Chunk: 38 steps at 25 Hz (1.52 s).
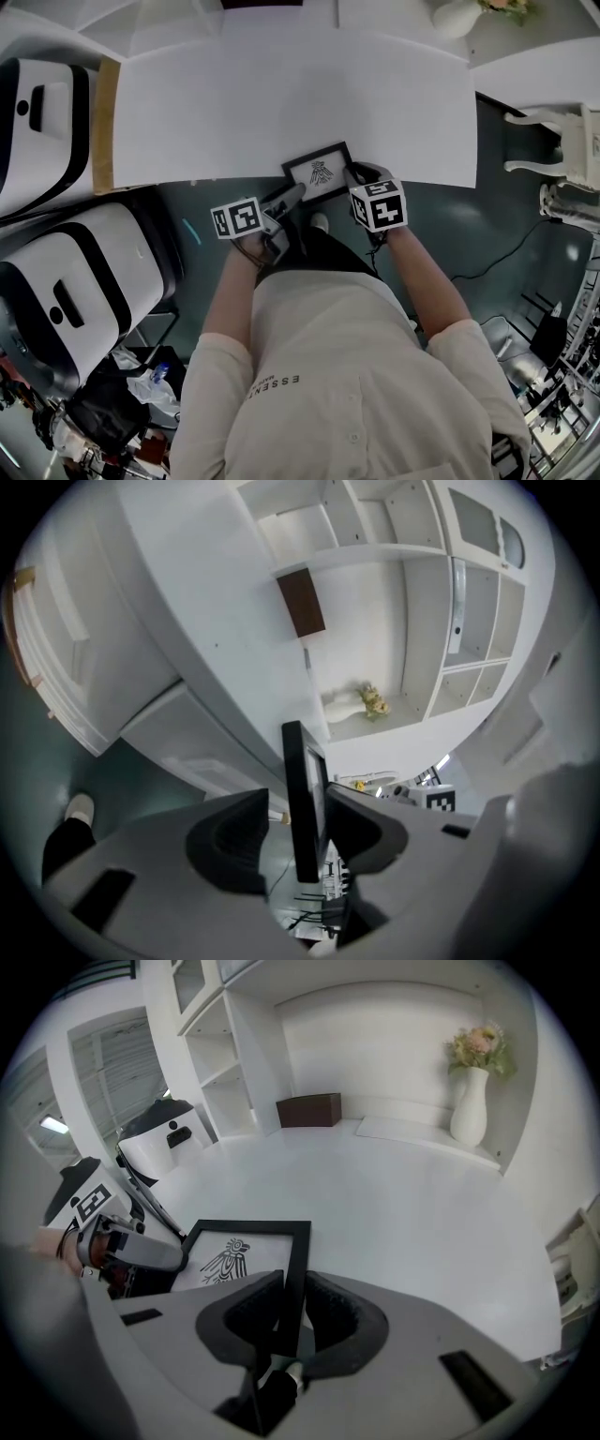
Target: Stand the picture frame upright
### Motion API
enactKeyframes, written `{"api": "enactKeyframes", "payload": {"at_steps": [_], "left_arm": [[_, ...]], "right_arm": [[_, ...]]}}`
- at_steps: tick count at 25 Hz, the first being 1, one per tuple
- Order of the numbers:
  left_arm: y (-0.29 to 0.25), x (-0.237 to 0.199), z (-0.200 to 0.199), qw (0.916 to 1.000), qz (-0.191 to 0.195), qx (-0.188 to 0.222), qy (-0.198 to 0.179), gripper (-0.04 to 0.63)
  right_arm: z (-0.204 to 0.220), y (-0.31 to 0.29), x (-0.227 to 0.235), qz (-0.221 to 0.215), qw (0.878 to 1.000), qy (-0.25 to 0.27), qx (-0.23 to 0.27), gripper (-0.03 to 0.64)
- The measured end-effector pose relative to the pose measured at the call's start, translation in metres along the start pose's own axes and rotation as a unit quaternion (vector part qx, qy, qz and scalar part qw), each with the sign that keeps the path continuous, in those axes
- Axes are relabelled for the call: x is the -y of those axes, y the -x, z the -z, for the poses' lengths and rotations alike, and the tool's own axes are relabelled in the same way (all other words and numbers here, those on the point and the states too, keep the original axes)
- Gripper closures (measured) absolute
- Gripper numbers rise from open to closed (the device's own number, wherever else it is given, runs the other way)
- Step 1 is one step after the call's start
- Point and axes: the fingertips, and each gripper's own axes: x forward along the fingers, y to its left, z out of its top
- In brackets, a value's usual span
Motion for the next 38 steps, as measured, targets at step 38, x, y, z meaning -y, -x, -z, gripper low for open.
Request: {"api": "enactKeyframes", "payload": {"at_steps": [38], "left_arm": [[0.027,0.067,-0.046,0.9879,0.113,-0.072,-0.078,0.523]], "right_arm": [[-0.046,0.053,-0.018,-0.376,0.893,-0.216,0.123,0.466]]}}
